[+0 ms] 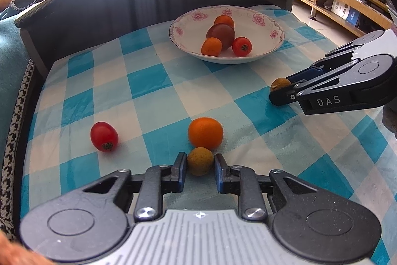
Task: Organize fruits
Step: 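Lift the held fruits with both tools toward the bowl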
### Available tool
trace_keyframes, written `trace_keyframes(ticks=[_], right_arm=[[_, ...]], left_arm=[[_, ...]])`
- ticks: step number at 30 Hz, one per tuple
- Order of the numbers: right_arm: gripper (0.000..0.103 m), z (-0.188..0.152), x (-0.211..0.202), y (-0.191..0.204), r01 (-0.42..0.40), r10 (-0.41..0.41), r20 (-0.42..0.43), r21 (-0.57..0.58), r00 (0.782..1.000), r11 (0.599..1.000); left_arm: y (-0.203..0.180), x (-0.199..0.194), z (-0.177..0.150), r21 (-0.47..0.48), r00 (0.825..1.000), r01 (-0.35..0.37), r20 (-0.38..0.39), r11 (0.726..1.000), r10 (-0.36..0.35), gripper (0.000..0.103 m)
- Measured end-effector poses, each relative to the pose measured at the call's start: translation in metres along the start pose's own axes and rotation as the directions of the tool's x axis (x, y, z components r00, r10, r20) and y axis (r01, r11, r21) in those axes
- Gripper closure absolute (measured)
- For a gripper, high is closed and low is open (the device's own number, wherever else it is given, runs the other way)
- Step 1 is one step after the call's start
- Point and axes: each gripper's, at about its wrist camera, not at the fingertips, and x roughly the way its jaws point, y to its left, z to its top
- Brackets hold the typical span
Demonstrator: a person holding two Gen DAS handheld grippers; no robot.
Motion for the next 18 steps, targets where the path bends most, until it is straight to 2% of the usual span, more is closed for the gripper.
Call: trace_keyframes(ticks=[18], right_arm=[[0.080, -0.006, -0.009, 0.012, -0.035, 0.034, -0.016, -0.040, 0.999, 0.999]], left_arm=[[-0.005, -0.002, -0.002, 0.024, 0.999, 0.032, -0.006, 0.999, -0.032, 0.070]])
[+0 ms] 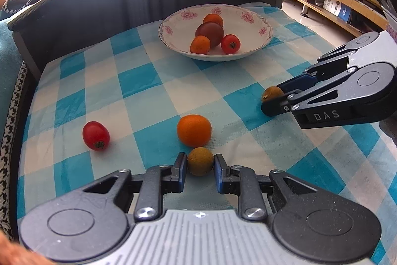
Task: Organize fruits
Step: 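Lift the held fruits with both tools toward the bowl, then carry the olive-brown and brown fruits over the white flowered bowl with both tools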
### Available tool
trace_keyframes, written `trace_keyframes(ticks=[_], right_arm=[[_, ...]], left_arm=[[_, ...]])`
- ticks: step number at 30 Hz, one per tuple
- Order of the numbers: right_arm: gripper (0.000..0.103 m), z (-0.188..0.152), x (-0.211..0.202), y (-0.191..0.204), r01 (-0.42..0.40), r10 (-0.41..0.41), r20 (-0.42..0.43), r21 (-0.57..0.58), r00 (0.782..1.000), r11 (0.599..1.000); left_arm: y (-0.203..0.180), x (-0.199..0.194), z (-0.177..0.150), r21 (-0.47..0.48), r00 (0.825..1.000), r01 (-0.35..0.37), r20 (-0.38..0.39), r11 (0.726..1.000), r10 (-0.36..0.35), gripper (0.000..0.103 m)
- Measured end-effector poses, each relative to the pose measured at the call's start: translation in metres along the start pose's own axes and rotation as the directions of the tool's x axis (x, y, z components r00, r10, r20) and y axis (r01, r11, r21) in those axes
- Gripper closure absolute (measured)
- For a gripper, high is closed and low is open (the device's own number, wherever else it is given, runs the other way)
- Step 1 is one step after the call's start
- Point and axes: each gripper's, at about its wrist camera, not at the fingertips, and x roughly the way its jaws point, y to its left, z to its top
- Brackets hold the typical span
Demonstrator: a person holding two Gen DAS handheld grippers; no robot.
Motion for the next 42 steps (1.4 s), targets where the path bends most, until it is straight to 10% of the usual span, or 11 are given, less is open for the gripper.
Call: trace_keyframes(ticks=[42], right_arm=[[0.080, 0.004, -0.012, -0.002, 0.007, -0.007, 0.034, 0.008, 0.999, 1.000]], left_arm=[[-0.007, -0.014, 0.020, 0.022, 0.997, 0.017, 0.076, 1.000, -0.019, 0.070]])
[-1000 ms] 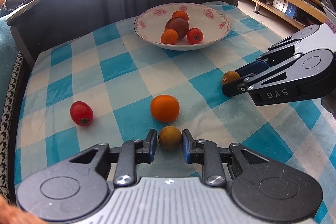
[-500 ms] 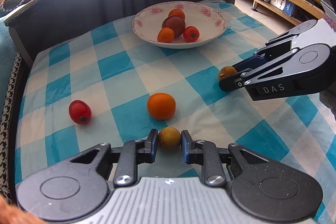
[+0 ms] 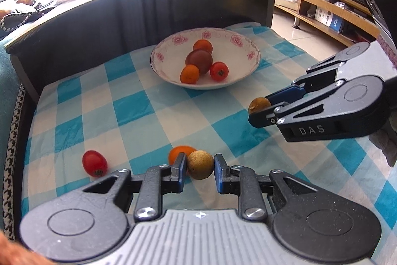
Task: Organize fruits
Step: 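Carry the olive-brown and brown fruits over the white flowered bowl with both tools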
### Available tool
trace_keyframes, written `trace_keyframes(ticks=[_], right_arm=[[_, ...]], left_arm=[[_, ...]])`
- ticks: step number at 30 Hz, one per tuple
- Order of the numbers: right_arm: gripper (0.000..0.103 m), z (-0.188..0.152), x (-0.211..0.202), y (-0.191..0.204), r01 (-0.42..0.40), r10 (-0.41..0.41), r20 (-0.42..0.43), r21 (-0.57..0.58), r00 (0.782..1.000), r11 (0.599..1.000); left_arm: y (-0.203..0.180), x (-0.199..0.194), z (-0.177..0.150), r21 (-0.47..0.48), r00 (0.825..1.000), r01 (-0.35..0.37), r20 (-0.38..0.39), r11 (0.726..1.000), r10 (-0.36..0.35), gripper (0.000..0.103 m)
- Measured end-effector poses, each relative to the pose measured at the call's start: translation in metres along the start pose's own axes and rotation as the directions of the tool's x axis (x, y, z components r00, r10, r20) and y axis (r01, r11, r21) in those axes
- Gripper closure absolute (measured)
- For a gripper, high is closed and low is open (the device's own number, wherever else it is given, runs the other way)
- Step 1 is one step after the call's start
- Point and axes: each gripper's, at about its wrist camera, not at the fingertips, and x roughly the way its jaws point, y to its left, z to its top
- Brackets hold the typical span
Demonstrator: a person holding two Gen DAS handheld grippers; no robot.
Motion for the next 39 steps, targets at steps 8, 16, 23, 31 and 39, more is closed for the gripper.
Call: trace_keyframes(ticks=[8, 16, 23, 31, 39], right_arm=[[0.080, 0.007, -0.009, -0.001, 0.007, -0.007, 0.038, 0.006, 0.999, 1.000], [0.080, 0.019, -0.011, -0.009, 0.036, -0.037, 0.075, 0.017, 0.996, 0.999], [0.080, 0.033, -0.004, -0.027, 0.074, -0.079, 0.097, 0.047, 0.992, 0.996], [0.080, 0.050, 0.013, -0.042, 0.106, -0.111, 0.117, 0.042, 0.987, 0.993], [0.080, 0.053, 0.031, -0.052, 0.117, -0.122, 0.113, 0.052, 0.986, 0.992]], left_arm=[[0.001, 0.002, 0.024, -0.014, 0.998, -0.012, 0.060, 1.000, 0.013, 0.070], [0.003, 0.018, 0.049, -0.006, 0.995, -0.034, 0.098, 0.999, 0.034, 0.070], [0.007, 0.037, 0.076, -0.014, 0.989, -0.053, 0.135, 0.999, 0.054, 0.070], [0.013, 0.061, 0.094, -0.013, 0.987, -0.070, 0.143, 0.997, 0.072, 0.070], [0.019, 0.078, 0.101, -0.037, 0.987, -0.072, 0.141, 0.997, 0.077, 0.070]])
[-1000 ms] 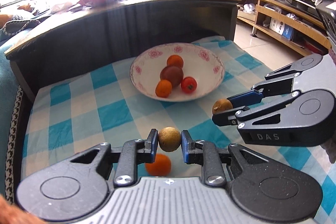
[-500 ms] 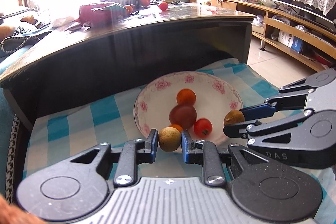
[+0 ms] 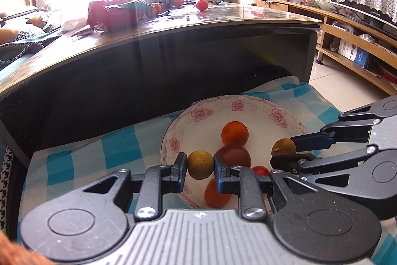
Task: Organize fruits
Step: 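Carry the olive-brown and brown fruits over the white flowered bowl with both tools, then open both tools to drop the two fruits into the bowl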
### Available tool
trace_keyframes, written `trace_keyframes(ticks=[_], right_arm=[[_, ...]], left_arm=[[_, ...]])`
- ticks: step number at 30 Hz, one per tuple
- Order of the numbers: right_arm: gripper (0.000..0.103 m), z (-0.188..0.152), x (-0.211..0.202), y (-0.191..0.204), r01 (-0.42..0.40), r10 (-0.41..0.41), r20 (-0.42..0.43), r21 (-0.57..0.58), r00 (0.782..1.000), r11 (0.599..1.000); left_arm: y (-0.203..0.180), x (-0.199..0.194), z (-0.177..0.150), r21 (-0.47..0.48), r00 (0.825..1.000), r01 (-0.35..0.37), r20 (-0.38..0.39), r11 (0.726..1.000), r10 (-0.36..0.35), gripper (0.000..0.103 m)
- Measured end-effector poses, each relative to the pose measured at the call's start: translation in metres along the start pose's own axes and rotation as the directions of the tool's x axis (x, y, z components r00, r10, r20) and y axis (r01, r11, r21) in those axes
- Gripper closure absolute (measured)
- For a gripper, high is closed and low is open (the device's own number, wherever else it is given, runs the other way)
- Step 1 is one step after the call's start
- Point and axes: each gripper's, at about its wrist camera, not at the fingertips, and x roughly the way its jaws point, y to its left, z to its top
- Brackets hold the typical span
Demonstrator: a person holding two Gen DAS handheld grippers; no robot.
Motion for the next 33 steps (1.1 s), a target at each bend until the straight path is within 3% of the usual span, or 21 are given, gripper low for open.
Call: trace_keyframes(ticks=[33], right_arm=[[0.078, 0.004, 0.015, -0.009, -0.002, 0.001, 0.023, 0.056, 1.000, 0.998]], left_arm=[[0.005, 0.017, 0.006, -0.030, 1.000, -0.019, -0.013, 0.999, 0.019, 0.068]])
